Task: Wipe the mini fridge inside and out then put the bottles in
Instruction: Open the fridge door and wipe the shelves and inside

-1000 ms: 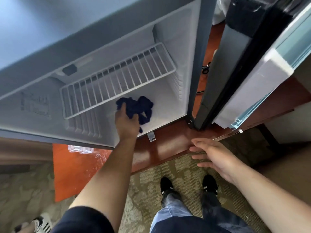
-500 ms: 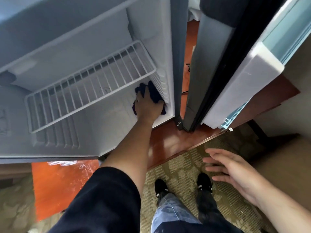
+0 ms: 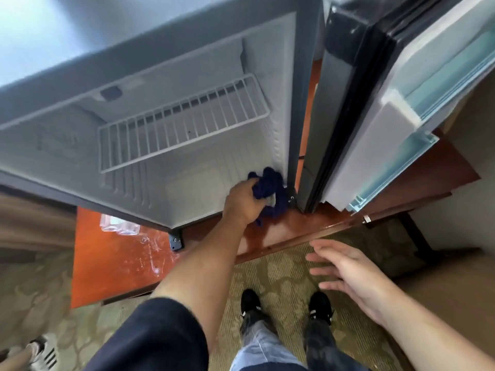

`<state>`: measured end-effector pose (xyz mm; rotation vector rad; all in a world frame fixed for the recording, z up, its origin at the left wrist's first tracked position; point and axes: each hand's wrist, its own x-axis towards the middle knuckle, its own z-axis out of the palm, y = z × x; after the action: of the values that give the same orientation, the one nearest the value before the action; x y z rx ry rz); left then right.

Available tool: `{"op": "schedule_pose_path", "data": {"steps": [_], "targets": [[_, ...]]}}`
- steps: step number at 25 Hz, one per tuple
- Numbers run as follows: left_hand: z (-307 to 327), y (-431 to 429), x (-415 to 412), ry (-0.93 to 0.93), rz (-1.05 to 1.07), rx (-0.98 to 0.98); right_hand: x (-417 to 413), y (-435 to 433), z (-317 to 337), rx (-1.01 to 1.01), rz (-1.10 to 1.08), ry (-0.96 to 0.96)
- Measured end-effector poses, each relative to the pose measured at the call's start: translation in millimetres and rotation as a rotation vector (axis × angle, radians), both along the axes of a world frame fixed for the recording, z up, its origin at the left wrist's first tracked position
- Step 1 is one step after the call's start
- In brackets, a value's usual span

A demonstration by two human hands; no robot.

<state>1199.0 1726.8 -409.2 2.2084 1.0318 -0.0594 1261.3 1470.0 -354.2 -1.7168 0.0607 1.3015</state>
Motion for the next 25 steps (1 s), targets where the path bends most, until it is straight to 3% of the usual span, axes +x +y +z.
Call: {"op": "schedule_pose_path", "data": {"steps": [5, 10, 14, 17, 25], "targets": [[51, -47, -66, -0.217, 0.338, -0.413, 9, 29, 32, 0.135, 0.077, -0.08], [124, -75, -105, -0.439, 0.362, -0.462, -12, 53, 68, 0.253, 0.202, -0.101], [182, -76, -128, -0.55, 0.233, -0.363, -45, 69, 102, 0.52, 0.223, -0.139], [209, -69, -146, -0.601, 0.181, -0.186, -63, 80, 135, 0.689, 0.178, -0.199], [249, -49, -211, -0.744, 0.126, 0.126, -142, 103, 191, 0.808, 0.004, -0.598]]}}
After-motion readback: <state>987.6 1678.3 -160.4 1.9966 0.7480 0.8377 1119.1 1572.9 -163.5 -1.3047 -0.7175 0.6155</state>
